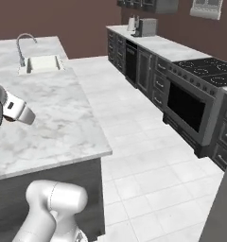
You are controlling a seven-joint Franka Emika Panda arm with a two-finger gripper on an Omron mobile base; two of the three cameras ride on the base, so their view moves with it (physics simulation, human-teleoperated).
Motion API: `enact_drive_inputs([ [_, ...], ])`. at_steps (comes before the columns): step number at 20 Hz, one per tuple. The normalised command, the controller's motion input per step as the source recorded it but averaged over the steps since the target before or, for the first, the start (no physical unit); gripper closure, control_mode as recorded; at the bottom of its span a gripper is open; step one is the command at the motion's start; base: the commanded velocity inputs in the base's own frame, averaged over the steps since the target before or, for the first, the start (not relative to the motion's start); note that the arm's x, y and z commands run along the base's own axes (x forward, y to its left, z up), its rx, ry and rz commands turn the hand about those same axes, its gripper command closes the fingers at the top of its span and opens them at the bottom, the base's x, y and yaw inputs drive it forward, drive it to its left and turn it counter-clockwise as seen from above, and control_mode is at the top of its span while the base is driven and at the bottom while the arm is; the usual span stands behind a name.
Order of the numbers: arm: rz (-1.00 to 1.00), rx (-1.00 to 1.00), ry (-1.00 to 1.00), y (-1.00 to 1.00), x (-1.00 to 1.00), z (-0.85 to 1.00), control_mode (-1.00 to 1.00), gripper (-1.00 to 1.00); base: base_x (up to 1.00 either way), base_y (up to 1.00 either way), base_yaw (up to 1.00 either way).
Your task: Pick the egg and butter from the fridge and place them by the bowl for mixing.
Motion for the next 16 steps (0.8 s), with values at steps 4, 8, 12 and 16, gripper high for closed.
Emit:
enact_drive_inputs([
  [4, 0.0, 0.0, 0.0, 0.0, 0.0, 0.0, 1.0, 1.0, 0.52, -0.26, -0.26],
  [8, 0.0, 0.0, 0.0, 0.0, 0.0, 0.0, 1.0, 1.0, 0.56, -0.28, -0.22],
  [12, 0.0, 0.0, 0.0, 0.0, 0.0, 0.0, 1.0, 1.0, 0.56, -0.34, -0.18],
  [16, 0.0, 0.0, 0.0, 0.0, 0.0, 0.0, 1.0, 1.0, 0.58, -0.38, -0.15],
])
